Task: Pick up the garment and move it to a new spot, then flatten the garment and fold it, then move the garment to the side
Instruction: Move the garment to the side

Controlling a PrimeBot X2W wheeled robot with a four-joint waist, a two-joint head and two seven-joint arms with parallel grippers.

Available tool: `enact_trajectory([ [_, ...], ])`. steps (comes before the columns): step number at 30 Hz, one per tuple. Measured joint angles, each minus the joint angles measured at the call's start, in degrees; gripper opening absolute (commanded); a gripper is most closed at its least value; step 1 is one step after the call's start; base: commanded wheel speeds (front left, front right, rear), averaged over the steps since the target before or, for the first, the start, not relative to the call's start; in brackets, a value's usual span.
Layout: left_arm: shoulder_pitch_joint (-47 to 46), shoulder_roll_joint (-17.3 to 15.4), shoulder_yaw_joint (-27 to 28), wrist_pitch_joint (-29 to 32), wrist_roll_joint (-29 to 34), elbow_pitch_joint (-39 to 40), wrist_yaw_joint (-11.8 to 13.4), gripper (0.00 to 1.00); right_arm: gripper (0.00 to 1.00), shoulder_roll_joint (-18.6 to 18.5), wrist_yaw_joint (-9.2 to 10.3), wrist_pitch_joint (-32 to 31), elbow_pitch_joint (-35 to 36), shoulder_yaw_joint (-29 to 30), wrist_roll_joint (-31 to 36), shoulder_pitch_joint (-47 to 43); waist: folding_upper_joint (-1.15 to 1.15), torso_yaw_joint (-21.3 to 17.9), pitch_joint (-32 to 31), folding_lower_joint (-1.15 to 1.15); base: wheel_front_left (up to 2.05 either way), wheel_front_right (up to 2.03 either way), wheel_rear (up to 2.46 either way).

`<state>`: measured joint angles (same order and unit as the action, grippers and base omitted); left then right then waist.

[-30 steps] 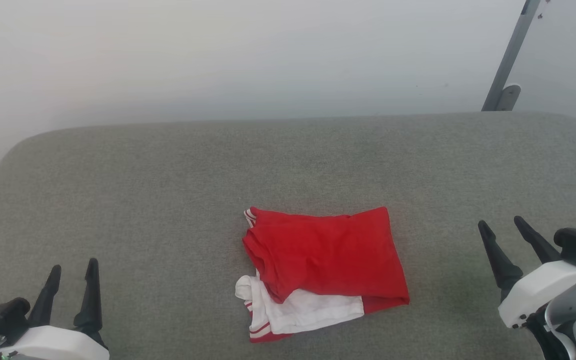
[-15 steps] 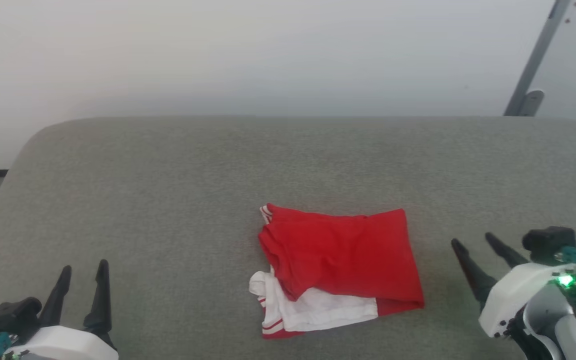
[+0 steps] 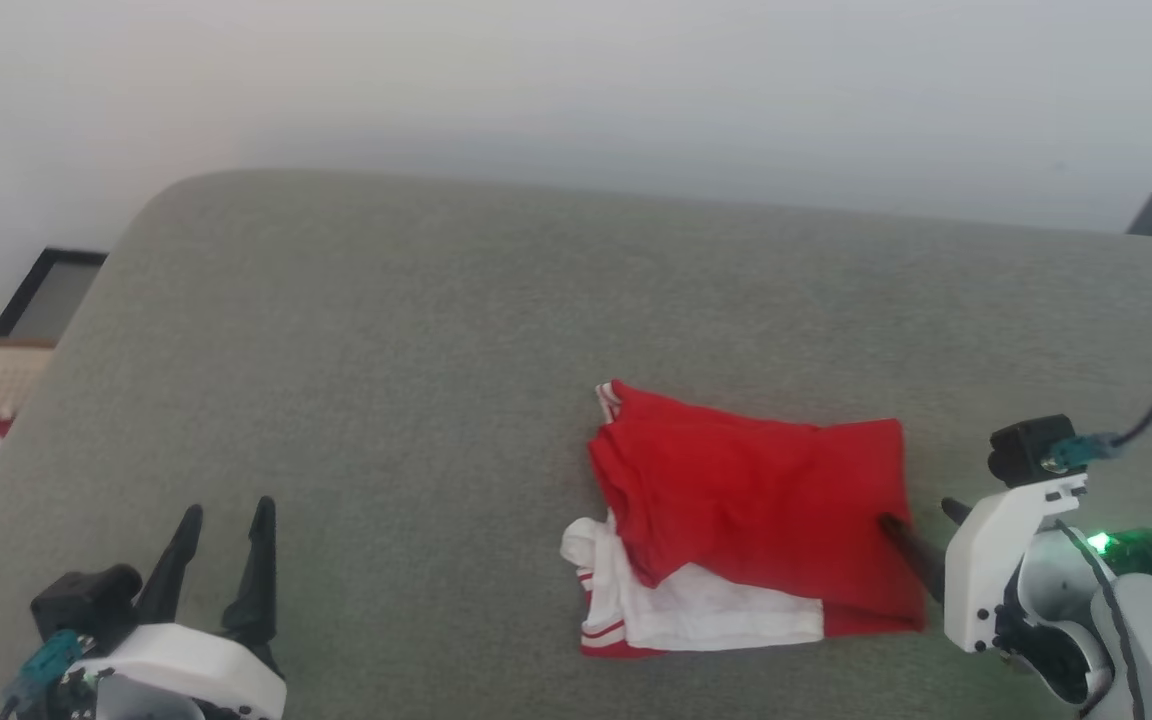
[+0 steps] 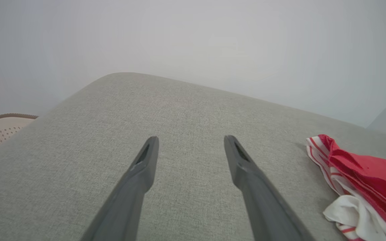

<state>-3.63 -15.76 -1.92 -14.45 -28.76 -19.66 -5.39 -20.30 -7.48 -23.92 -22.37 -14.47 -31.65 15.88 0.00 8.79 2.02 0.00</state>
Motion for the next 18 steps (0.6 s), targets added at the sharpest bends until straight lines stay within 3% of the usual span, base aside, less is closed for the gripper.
enact_trajectory([
  [15,-3.8,1.3,-2.2,-0.2,0.0,-2.8,-0.7,1.00,0.98,1.6,0.00,-12.2,-7.6,1.0,1.5,6.4,0.00,4.8,5.0,0.00,0.00,0.00,0.00],
  [16,-3.9,1.4,-2.2,-0.2,0.0,-3.1,-0.8,1.00,0.14,1.7,0.00,-12.9,-7.9,1.3,1.6,6.8,0.00,5.0,5.1,0.00,0.00,0.00,0.00],
  [17,-3.9,1.4,-2.3,-0.3,0.0,-3.3,-0.9,1.00,0.00,1.8,0.00,-13.2,-8.1,1.6,1.8,7.0,0.00,5.1,5.2,0.00,0.00,0.00,0.00],
  [18,-4.0,1.4,-2.3,-0.3,0.0,-3.5,-0.9,1.00,0.00,1.9,0.00,-13.4,-8.3,1.9,2.1,7.2,0.00,5.2,5.3,0.00,0.00,0.00,0.00],
])
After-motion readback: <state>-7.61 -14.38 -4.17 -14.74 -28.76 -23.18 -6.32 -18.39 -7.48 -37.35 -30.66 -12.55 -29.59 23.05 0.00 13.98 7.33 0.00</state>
